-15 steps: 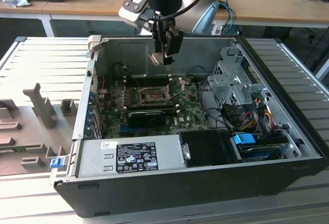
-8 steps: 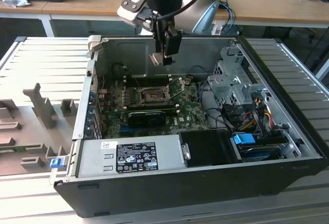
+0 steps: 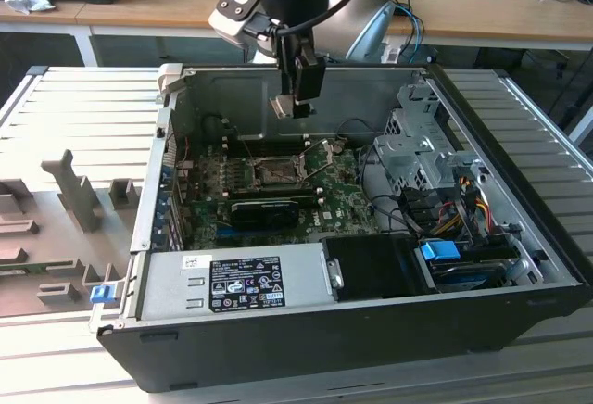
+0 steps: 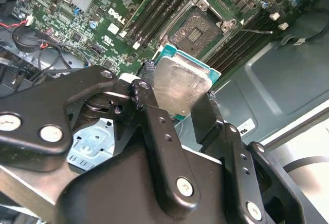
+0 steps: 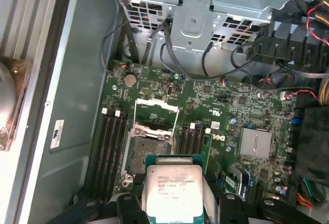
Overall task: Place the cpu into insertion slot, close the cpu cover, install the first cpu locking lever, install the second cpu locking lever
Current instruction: 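Place the cpu into insertion slot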
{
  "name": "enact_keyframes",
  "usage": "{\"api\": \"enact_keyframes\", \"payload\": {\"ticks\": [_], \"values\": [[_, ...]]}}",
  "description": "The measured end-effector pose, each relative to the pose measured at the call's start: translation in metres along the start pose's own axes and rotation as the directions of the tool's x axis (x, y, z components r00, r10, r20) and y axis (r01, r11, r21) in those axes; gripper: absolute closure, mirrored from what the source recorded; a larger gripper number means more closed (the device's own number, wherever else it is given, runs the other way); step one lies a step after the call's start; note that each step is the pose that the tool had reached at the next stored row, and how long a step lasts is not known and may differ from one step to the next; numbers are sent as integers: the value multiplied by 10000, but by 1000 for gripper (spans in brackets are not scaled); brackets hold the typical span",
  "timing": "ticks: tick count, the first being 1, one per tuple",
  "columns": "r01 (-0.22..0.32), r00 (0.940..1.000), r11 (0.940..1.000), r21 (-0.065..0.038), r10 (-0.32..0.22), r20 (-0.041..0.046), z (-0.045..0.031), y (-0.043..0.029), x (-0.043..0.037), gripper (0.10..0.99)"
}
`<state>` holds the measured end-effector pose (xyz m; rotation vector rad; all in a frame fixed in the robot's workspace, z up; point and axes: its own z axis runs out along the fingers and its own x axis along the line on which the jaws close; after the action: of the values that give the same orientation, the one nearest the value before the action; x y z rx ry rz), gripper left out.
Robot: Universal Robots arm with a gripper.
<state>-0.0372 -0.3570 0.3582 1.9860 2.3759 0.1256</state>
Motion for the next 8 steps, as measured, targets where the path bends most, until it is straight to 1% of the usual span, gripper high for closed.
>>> {"api": "enact_keyframes", "payload": {"ticks": [8], "values": [[-588,9983,9983,-13,588,53,0,0,0,561]]}}
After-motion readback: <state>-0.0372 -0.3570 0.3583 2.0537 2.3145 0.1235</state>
